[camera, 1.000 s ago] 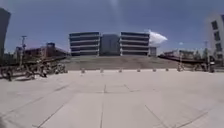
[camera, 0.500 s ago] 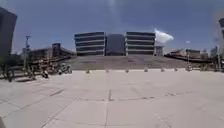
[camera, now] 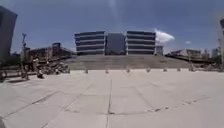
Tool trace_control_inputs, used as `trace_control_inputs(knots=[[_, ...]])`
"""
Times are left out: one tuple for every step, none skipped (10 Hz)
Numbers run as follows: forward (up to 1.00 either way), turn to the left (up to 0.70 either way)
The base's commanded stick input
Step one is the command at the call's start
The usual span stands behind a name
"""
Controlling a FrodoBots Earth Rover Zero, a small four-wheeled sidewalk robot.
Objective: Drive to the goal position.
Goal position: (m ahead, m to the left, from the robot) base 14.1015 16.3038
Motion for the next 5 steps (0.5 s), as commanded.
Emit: trace_control_inputs(knots=[[1.0,0.0],[1.0,0.0],[1.0,0.0],[1.0,0.0],[1.0,0.0]])
